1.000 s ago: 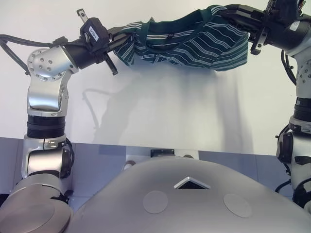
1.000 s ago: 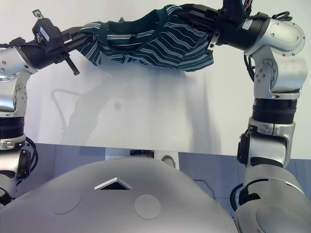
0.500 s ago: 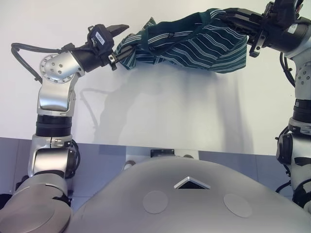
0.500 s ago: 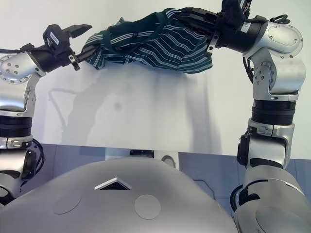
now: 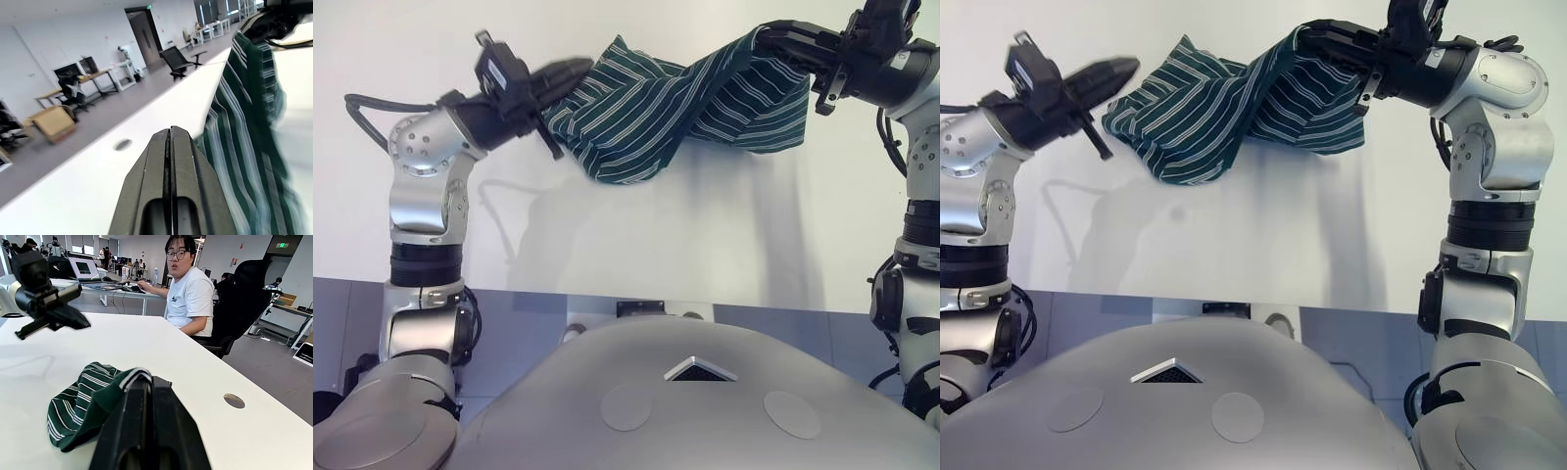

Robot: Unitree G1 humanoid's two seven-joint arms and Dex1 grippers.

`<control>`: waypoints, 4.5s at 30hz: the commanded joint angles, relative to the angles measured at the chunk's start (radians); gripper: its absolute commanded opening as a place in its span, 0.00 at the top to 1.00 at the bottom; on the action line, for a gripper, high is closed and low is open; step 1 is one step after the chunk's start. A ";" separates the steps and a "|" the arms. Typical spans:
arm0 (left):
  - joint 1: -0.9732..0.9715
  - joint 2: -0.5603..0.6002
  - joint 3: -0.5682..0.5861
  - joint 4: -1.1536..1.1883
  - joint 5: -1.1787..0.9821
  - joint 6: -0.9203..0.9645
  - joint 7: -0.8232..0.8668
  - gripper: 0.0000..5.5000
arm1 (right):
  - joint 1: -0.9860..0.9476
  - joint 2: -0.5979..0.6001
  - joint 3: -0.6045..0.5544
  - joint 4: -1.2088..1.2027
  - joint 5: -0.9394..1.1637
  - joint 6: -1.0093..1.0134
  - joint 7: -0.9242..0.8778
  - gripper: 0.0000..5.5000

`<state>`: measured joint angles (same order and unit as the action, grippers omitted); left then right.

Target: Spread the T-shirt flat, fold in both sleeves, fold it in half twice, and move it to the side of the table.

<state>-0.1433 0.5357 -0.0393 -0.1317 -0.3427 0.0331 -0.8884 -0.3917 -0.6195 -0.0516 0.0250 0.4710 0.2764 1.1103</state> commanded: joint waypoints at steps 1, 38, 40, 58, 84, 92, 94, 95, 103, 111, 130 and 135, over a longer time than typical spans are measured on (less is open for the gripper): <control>0.086 0.026 -0.116 -0.125 0.041 0.045 -0.045 0.96 | -0.005 -0.003 0.007 -0.007 -0.008 -0.001 0.001 1.00; -0.956 0.199 0.036 0.798 0.223 -0.274 -0.012 1.00 | -0.765 -0.034 0.124 0.630 -0.398 -0.289 -0.171 1.00; -1.133 0.173 -0.020 1.051 0.331 -0.347 0.039 1.00 | -0.926 0.005 0.164 0.857 -0.486 -0.383 -0.230 1.00; -1.491 0.123 -0.123 1.477 0.677 -0.429 0.454 1.00 | -1.289 0.027 0.290 1.328 -0.872 -0.563 -0.752 1.00; 0.644 0.399 -0.367 -0.246 0.277 -0.252 -0.251 1.00 | 0.624 -0.311 0.349 -0.209 -0.360 -0.249 0.248 0.91; 0.655 0.531 -0.189 -0.310 0.054 -0.084 -0.332 0.73 | 0.661 -0.440 0.256 -0.340 -0.187 -0.129 0.332 0.66; 0.712 0.578 -0.150 -0.339 0.005 -0.070 -0.374 0.66 | 0.696 -0.503 0.209 -0.375 -0.122 -0.123 0.397 0.58; 0.748 0.597 -0.122 -0.362 -0.040 -0.061 -0.398 0.62 | 0.705 -0.528 0.176 -0.385 -0.083 -0.112 0.429 0.54; 0.311 0.323 0.002 -0.157 -0.373 0.234 -0.116 0.45 | 0.221 -0.274 0.131 -0.165 -0.020 0.037 0.156 0.26; -0.094 -0.051 -0.290 0.507 0.412 0.041 0.534 0.45 | -0.205 0.161 0.200 0.578 -0.472 -0.299 -0.564 0.02; -0.238 -0.022 -0.324 0.829 0.590 -0.178 0.540 0.45 | -0.409 0.294 0.420 1.242 -0.859 -0.578 -0.893 0.02; -0.239 -0.253 -0.090 0.587 0.160 -0.120 0.449 0.45 | -0.401 0.313 0.418 1.250 -0.859 -0.590 -0.886 0.02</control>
<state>-0.3859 0.3067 -0.1697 0.5143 -0.1166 -0.1317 -0.4070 -0.8343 -0.3126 0.3538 1.2369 -0.3592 -0.3395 0.1942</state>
